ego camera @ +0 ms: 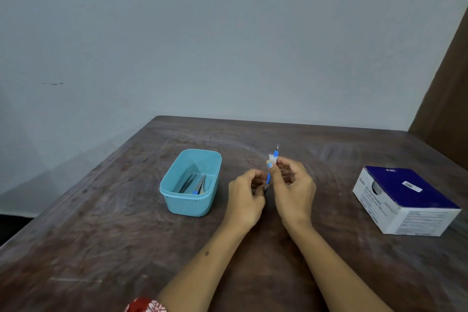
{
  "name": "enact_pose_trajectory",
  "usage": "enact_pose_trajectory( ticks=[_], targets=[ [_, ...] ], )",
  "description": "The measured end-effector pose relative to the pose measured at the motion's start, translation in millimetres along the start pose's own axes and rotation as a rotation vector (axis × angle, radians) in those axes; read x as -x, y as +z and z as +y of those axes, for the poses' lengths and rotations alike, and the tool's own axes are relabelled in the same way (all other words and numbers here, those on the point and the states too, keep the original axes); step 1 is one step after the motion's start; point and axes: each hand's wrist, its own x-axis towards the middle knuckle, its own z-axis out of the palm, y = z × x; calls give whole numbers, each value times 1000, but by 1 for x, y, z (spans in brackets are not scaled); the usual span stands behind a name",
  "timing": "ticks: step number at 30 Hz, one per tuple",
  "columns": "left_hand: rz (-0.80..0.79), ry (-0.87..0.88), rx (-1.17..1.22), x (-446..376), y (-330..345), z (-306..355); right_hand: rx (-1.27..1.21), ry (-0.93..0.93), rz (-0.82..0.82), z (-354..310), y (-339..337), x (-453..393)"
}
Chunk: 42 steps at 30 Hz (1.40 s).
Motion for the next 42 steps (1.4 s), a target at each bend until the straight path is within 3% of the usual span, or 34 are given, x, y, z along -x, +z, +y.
enact_pose_trajectory(
  ticks=[7, 13, 19, 25, 31, 35, 39, 42],
  targets=[
    [70, 15, -2, 0, -1, 0, -17, 56, -67, 0, 2, 1],
    [-12, 64, -61, 0, -1, -1, -20, 44, 53, 3, 0, -3],
    [55, 78, -69, -1, -4, -2, -25, 90, -48, 0, 2, -1],
    [-13, 122, -122, 0, -5, -1, -61, 43, 96, -1, -2, -3],
    [55, 111, -92, -1, -7, -3, -27, 90, -57, -2, 2, 0],
    [-7, 103, -74, 0, -5, 0, -55, 53, 63, -2, -2, -2],
    [2, 98, -68, 0, -6, 0, -48, 105, -17, -1, 0, -2],
    [3, 99, -101, -1, -7, -2, -58, 82, 32, -4, 0, -2]
  ],
)
